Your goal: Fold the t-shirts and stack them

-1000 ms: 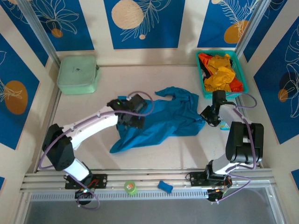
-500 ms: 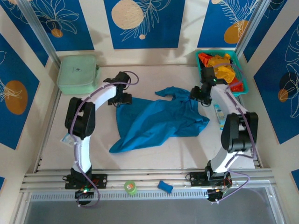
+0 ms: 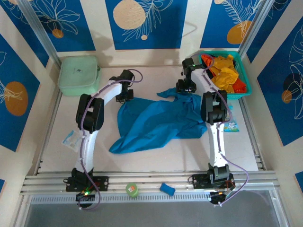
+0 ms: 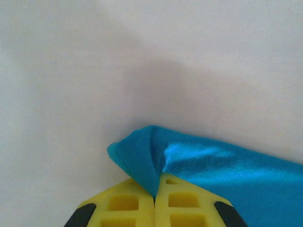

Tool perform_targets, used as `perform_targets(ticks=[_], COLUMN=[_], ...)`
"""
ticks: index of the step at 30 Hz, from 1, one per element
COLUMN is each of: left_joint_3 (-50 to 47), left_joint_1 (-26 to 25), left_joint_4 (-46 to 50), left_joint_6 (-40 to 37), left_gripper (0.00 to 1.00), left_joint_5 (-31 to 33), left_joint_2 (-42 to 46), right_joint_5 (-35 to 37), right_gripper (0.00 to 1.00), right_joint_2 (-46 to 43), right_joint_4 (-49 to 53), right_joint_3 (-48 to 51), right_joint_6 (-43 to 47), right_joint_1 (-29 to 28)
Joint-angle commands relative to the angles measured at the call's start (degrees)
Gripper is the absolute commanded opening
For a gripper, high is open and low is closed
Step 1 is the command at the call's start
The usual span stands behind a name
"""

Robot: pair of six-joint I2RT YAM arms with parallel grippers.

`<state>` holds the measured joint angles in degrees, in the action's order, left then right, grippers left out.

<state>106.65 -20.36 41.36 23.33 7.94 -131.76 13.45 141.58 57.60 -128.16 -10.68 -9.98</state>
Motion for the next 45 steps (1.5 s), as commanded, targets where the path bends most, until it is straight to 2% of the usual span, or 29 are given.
perform_targets(ticks=[1, 4, 7, 11, 14, 19, 26, 35, 41, 45], left_joint_3=[0.69, -0.54, -1.39, -2.84, -5.02, -8.04, -12.29, -14.57, -14.92, -12.94], left_joint_1=[0.50, 0.55, 0.54, 0.52, 0.49, 0.58, 0.52, 0.46, 0.58, 1.12], left_joint_4=[0.87, 0.12, 0.22, 0.79, 0.37, 0.21, -1.47, -2.29, -4.01, -8.51], left_joint_6=[-1.18, -1.70, -2.31, -3.24, -3.81, -4.70, -4.70, -4.43, -6.54, -10.76], left_gripper=[0.00, 0.00, 0.00, 0.00, 0.00, 0.00, 0.00, 0.00, 0.00, 0.00], left_joint_5=[0.23, 0.47, 1.74, 5.08, 7.68, 12.39, 13.12, 15.37, 20.22, 25.37], left_joint_2=[-1.13, 1.40, 4.69, 10.74, 16.27, 23.84, 29.68, 32.80, 35.25, 34.41], right_joint_5=[-1.68, -2.34, -3.26, -3.08, -2.20, 2.07, 3.34, 4.84, 6.48, 6.55], right_gripper=[0.54, 0.35, 0.00, 0.00, 0.00, 0.00, 0.00, 0.00, 0.00, 0.00], right_joint_2=[5.85, 9.84, 9.51, 3.00, -5.16, -20.31, -35.90, -41.45, -42.92, -39.62], right_joint_4=[8.14, 10.26, 10.12, 7.08, 2.61, -7.56, -19.44, -20.17, -22.36, -22.47], right_joint_3=[-8.18, -12.68, -13.93, -12.06, -7.51, 5.91, 23.16, 28.17, 30.71, 26.37], right_joint_6=[3.62, 3.74, 2.33, -0.07, -1.94, -6.07, -9.32, -9.92, -9.56, -8.38], right_joint_1=[-1.80, -2.52, -2.45, -2.26, -2.38, -2.33, -2.29, -2.48, -2.07, -0.72])
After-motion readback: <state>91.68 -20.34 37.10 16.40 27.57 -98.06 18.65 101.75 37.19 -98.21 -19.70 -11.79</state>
